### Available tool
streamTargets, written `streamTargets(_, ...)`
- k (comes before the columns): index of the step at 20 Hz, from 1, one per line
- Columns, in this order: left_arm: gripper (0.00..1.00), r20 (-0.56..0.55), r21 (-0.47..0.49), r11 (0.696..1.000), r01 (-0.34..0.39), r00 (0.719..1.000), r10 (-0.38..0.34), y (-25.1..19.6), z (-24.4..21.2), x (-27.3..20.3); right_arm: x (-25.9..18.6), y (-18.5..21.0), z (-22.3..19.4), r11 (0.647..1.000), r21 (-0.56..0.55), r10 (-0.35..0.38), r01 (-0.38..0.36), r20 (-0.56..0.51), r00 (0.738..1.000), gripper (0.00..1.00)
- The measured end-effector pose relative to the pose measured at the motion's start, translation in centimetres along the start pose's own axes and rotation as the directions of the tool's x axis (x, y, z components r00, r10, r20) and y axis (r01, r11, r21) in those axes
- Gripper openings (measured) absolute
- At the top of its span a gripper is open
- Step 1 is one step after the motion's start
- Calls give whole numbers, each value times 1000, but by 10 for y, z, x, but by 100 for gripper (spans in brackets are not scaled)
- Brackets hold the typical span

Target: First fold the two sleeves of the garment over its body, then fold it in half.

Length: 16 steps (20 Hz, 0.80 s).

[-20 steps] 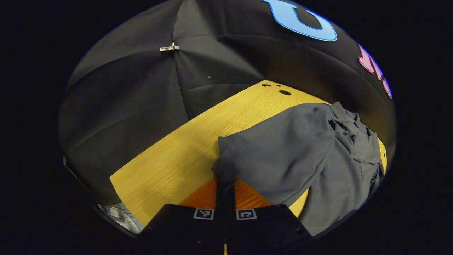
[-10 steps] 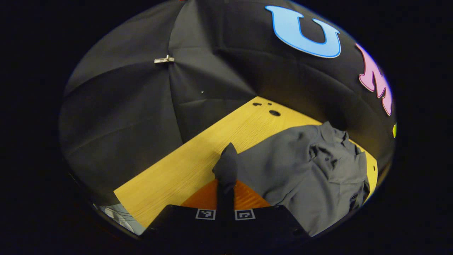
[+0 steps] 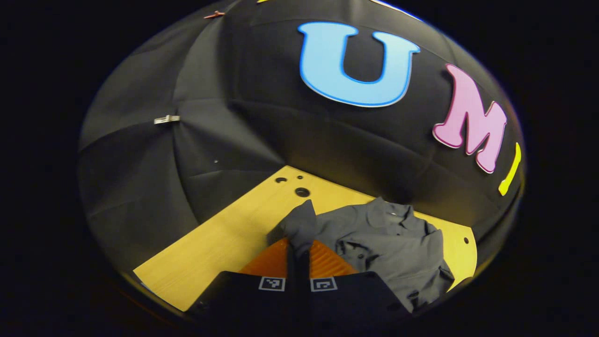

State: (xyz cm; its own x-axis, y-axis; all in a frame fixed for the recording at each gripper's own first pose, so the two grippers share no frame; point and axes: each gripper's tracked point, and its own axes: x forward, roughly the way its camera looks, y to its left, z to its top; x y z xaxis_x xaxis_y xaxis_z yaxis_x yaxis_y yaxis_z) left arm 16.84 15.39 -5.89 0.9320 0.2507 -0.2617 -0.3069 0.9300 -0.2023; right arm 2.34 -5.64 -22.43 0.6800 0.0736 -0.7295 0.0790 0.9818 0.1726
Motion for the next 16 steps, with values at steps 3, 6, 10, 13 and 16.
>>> streamTargets(3, 5, -1, 29, 996, 86, 996, -86, -60, 4, 8, 8, -9, -13, 1000, 30, 2, -1, -37, 999, 99)
streamTargets(6, 5, -19, 33, 985, 171, 985, -171, -123, 0, 14, 11, -21, -14, 1000, 15, 2, -2, -48, 999, 99)
streamTargets(10, 5, -55, 32, 965, 262, 964, -260, -197, -13, 20, 14, -26, -14, 1000, 9, 21, -21, -64, 998, 99)
streamTargets(13, 2, -98, 60, 946, 320, 945, -313, -244, -33, 27, 18, -34, -17, 999, 0, 33, -33, -85, 996, 99)
streamTargets(16, 5, -133, 84, 933, 349, 932, -337, -281, -53, 35, 21, -45, -17, 999, 22, 32, -29, -99, 995, 100)
